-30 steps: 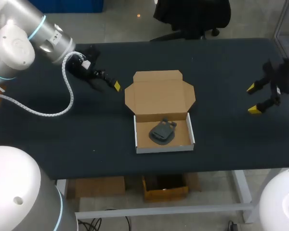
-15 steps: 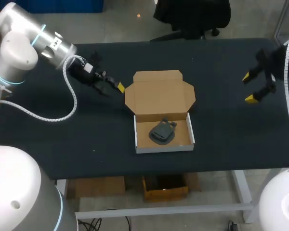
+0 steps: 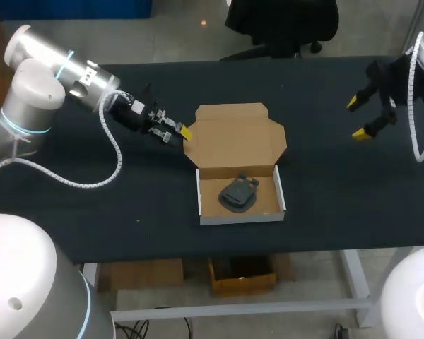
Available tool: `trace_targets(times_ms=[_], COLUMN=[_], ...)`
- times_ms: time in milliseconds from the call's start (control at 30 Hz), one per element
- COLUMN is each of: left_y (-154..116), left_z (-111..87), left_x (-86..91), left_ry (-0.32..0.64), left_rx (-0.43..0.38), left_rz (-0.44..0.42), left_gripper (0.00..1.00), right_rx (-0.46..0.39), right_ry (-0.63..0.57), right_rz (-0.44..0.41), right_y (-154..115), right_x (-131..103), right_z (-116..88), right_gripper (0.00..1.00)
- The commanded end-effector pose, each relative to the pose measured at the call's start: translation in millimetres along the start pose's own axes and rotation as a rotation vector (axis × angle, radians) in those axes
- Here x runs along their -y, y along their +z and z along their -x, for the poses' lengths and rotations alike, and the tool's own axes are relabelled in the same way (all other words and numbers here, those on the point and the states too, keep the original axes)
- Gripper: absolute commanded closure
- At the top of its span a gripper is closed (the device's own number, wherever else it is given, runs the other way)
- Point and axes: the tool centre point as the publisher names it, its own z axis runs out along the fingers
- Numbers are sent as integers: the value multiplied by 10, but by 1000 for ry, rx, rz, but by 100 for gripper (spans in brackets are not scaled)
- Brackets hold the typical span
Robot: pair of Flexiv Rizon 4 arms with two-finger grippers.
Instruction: Assemble the packaging by folding the flat box into shape, placing the metal phone stand inside, and closing the box properly
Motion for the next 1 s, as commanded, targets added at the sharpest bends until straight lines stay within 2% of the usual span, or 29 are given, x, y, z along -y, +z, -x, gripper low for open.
trace_targets(times_ms=[33,233,300,433,1000], left_y=[97,173,203,262,423], left_z=[-10,-31,-45,-81,-160], left_x=[-36,-46,-48,-37,9], left_ry=[14,38,45,67,159], left_rx=[-15,-31,-30,-39,-79], left_rz=[-18,-41,-46,-54,-76], left_gripper=[26,34,45,49,55], right_rx=[-27,-26,-28,-31,-33], right_ry=[-7,-20,-25,-32,-45], right_rz=[9,12,11,9,-2], right_y=[-49,-99,-104,-104,-126], right_x=[-23,-93,-115,-152,-226], right_z=[104,196,219,254,318], right_gripper=[0,0,0,0,0])
